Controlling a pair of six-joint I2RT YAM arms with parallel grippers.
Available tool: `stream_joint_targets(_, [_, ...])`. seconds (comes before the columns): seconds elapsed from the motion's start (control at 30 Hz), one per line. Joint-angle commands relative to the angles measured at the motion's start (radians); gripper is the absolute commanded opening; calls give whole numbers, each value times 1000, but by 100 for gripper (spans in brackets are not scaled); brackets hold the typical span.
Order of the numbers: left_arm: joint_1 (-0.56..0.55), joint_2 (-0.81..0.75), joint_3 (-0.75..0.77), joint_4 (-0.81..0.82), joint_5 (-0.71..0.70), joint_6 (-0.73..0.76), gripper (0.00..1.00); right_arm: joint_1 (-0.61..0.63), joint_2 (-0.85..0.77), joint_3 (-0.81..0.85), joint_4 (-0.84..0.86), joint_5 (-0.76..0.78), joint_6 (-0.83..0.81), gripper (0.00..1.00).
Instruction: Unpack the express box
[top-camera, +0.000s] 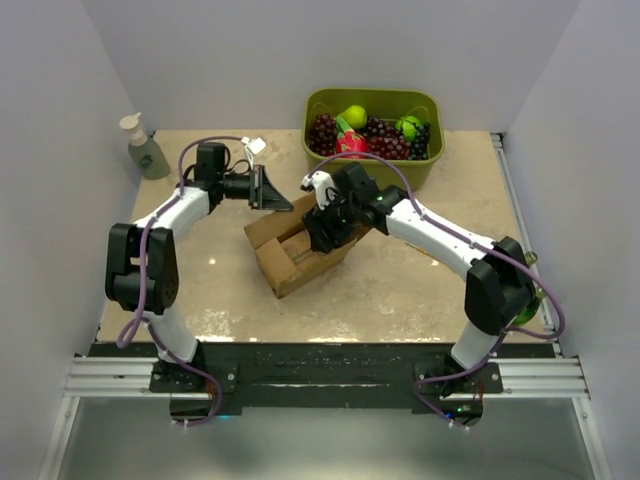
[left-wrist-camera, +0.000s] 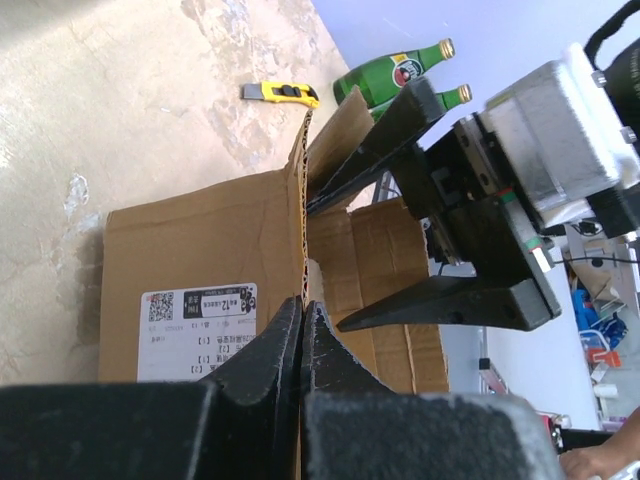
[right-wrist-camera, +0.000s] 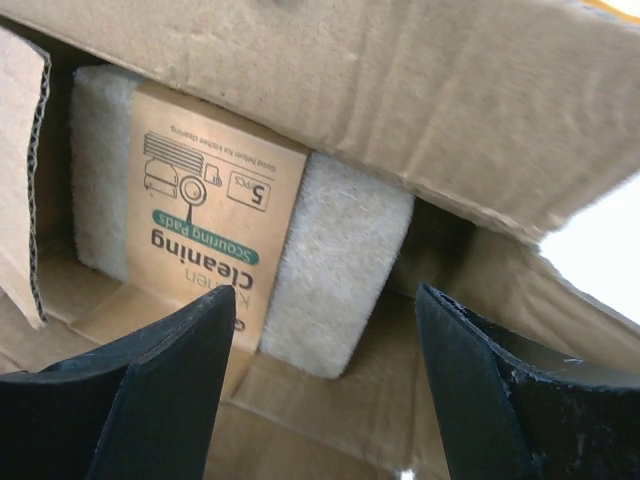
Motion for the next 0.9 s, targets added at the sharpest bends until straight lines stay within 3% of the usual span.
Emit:
stream_joint_targets(0.0, [-13,-43,-21,24,75,-27,0,-10,42,-5,34,-60,45,76])
stream_joint_targets(0.2, [-19,-29,-20,67,97,-60,0,-26,96,-7,54,-78,71,70])
stream_joint_targets(0.3, [-19,-23,-17,70,98,-61,0,-49,117,-4,63,-115,73,47])
stream_joint_targets(0.33, [-19,-22,-17,70,97,-61,0,-61,119,-4,72,-127,73,33])
stream_joint_targets(0.43, [-19,-18,-15,71,89,-60,0,-69,119,7,65,-147,33,3])
stream_joint_targets(0.47, [-19,-17,-14,70,85,-60,0,-69,113,14,60,-142,26,0])
stream_joint_targets(0.87, [-14,15,39,-61,-7,46,0,-67,-134,185,-135,-143,-143,0])
